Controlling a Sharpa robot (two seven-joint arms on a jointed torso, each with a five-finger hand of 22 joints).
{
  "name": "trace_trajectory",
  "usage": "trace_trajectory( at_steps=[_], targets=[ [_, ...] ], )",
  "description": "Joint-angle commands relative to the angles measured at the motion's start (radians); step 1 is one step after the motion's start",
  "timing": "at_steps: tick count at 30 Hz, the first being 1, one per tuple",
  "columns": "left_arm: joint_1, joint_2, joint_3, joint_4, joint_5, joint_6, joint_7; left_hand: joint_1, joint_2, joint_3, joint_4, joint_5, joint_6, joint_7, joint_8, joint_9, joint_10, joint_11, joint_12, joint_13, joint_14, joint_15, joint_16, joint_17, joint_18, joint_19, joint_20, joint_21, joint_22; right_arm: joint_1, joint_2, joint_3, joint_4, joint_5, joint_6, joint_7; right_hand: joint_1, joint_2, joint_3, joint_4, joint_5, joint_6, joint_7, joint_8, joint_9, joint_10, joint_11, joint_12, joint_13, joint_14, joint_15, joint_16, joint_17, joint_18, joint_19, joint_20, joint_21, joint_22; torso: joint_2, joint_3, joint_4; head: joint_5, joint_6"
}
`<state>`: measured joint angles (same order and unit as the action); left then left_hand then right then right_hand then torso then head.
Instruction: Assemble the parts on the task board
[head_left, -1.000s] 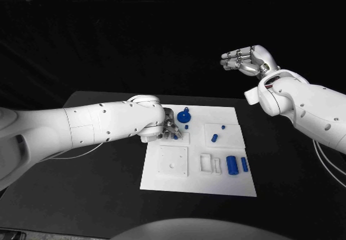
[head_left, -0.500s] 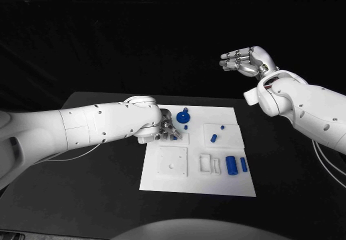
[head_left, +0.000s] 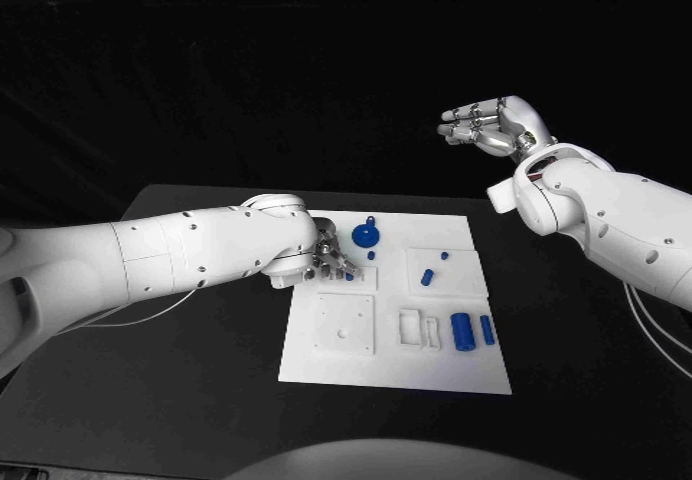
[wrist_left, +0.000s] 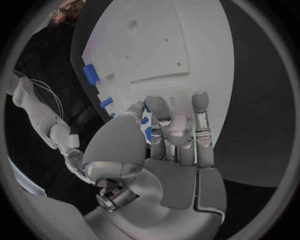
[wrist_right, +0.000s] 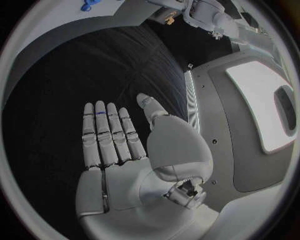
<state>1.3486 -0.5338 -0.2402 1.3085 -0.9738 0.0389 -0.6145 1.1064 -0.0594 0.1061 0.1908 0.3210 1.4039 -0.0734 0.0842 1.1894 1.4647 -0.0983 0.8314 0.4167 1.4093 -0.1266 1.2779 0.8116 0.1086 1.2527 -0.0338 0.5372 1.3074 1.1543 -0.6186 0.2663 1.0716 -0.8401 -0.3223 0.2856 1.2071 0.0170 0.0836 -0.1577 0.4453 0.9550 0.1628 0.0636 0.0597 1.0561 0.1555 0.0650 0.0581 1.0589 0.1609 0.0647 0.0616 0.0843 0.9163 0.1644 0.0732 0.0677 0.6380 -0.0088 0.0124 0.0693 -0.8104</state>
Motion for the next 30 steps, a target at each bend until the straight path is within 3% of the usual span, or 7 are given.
trace_trajectory(
  at_steps=[1, 5, 9, 15, 23, 27, 30],
  targets=[
    [-0.001, -0.007, 0.0, 0.004, -0.003, -0.027, -0.003, -0.001, -0.014, -0.001, 0.01, -0.005, 0.005, 0.0, 0.006, 0.002, 0.046, -0.006, 0.005, 0.0, 0.002, 0.002, 0.003, 0.0, 0.019, 0.002, 0.004, -0.004, 0.019, -0.003, 0.0, 0.001, 0.0, 0.003, 0.01, 0.001, 0.006, 0.006, -0.016, 0.003, -0.006, -0.006, -0.002, -0.005, -0.001, -0.007, 0.0, -0.005, 0.0, -0.006, -0.002, -0.003, -0.001, 0.014, -0.005, 0.001, 0.002, -0.001, 0.0, -0.0002, 0.0004, 0.0, 0.003],
    [0.003, -0.015, 0.005, 0.01, 0.021, -0.028, 0.002, 0.002, -0.028, 0.006, 0.03, -0.01, 0.007, -0.001, 0.006, 0.002, 0.046, -0.006, 0.004, -0.001, 0.001, 0.002, 0.001, -0.003, 0.017, 0.002, 0.001, -0.005, 0.019, -0.004, 0.0, 0.001, -0.001, 0.005, 0.008, 0.0, 0.007, 0.012, -0.044, 0.007, -0.006, -0.009, -0.001, -0.005, -0.001, -0.007, 0.0, -0.005, 0.0, -0.006, -0.002, -0.003, -0.001, 0.014, -0.005, 0.001, 0.002, -0.001, 0.0, -0.0002, -0.0001, 0.002, 0.007],
    [0.009, -0.017, 0.025, -0.007, 0.092, -0.023, 0.011, 0.001, -0.06, 0.018, 0.069, -0.113, -0.001, 0.006, -0.013, -0.026, 0.046, -0.002, 0.0, -0.003, -0.004, 0.006, -0.006, -0.014, 0.011, -0.002, -0.004, -0.008, 0.018, -0.006, 0.001, 0.001, -0.003, 0.03, 0.006, -0.004, 0.006, 0.025, -0.131, 0.039, 0.003, -0.006, -0.002, -0.004, 0.0, -0.006, 0.0, -0.005, 0.0, -0.004, -0.001, -0.003, -0.001, 0.014, -0.003, 0.001, 0.003, -0.001, 0.0, 0.0005, -0.0011, 0.005, 0.017],
    [0.018, -0.018, 0.067, -0.057, 0.194, -0.032, 0.028, 0.001, -0.108, 0.019, 0.1, -0.196, -0.028, 0.023, -0.017, -0.214, 0.045, 0.007, -0.022, -0.007, -0.018, 0.006, -0.034, -0.058, -0.022, -0.003, -0.04, -0.023, 0.016, -0.007, 0.0, 0.001, -0.006, 0.044, 0.006, -0.006, 0.019, 0.04, -0.184, 0.051, 0.006, -0.007, -0.001, -0.004, 0.0, -0.006, 0.001, -0.005, 0.0, -0.005, -0.001, -0.003, -0.001, 0.014, -0.004, 0.002, 0.003, -0.001, 0.0, 0.0002, -0.0009, 0.004, 0.027],
    [0.052, -0.019, 0.089, -0.123, 0.238, -0.023, 0.045, 0.028, -0.106, 0.016, 0.095, -0.195, -0.036, 0.027, -0.012, -0.258, 0.043, 0.008, -0.048, 0.011, -0.028, 0.003, -0.044, -0.087, -0.051, 0.0, -0.066, -0.043, 0.016, -0.008, -0.002, 0.001, -0.009, 0.049, 0.007, -0.006, 0.021, 0.042, -0.19, 0.052, 0.006, -0.007, -0.001, -0.004, 0.0, -0.007, 0.001, -0.005, 0.0, -0.005, -0.001, -0.003, -0.001, 0.014, -0.004, 0.002, 0.003, -0.001, 0.001, 0.0003, 0.0, 0.005, 0.036],
    [0.063, -0.015, 0.092, -0.159, 0.224, -0.017, 0.053, 0.059, -0.088, 0.017, 0.078, -0.163, -0.045, 0.028, -0.012, -0.258, 0.043, 0.008, -0.056, 0.015, -0.032, 0.001, -0.051, -0.1, -0.054, 0.002, -0.069, -0.048, 0.016, -0.008, -0.002, 0.001, -0.007, 0.05, 0.007, -0.007, 0.025, 0.045, -0.197, 0.052, 0.007, -0.008, -0.001, -0.004, -0.001, -0.006, 0.001, -0.005, 0.0, -0.005, -0.001, -0.003, -0.001, 0.014, -0.004, 0.002, 0.002, -0.001, 0.001, -0.0001, -0.0005, 0.005, 0.043],
    [0.069, -0.007, 0.093, -0.201, 0.216, -0.002, 0.061, 0.075, -0.059, 0.005, 0.028, -0.098, -0.064, 0.03, -0.016, -0.268, 0.04, 0.009, -0.08, 0.015, -0.045, 0.003, -0.073, -0.132, -0.059, -0.002, -0.072, -0.062, 0.014, -0.008, -0.003, 0.001, -0.004, 0.05, 0.008, -0.008, 0.027, 0.045, -0.196, 0.051, 0.008, -0.007, -0.001, -0.004, -0.001, -0.006, 0.001, -0.005, 0.0, -0.005, -0.001, -0.003, -0.001, 0.014, -0.004, 0.002, 0.002, -0.001, 0.003, -0.0004, -0.0017, 0.005, 0.051]
  ],
)
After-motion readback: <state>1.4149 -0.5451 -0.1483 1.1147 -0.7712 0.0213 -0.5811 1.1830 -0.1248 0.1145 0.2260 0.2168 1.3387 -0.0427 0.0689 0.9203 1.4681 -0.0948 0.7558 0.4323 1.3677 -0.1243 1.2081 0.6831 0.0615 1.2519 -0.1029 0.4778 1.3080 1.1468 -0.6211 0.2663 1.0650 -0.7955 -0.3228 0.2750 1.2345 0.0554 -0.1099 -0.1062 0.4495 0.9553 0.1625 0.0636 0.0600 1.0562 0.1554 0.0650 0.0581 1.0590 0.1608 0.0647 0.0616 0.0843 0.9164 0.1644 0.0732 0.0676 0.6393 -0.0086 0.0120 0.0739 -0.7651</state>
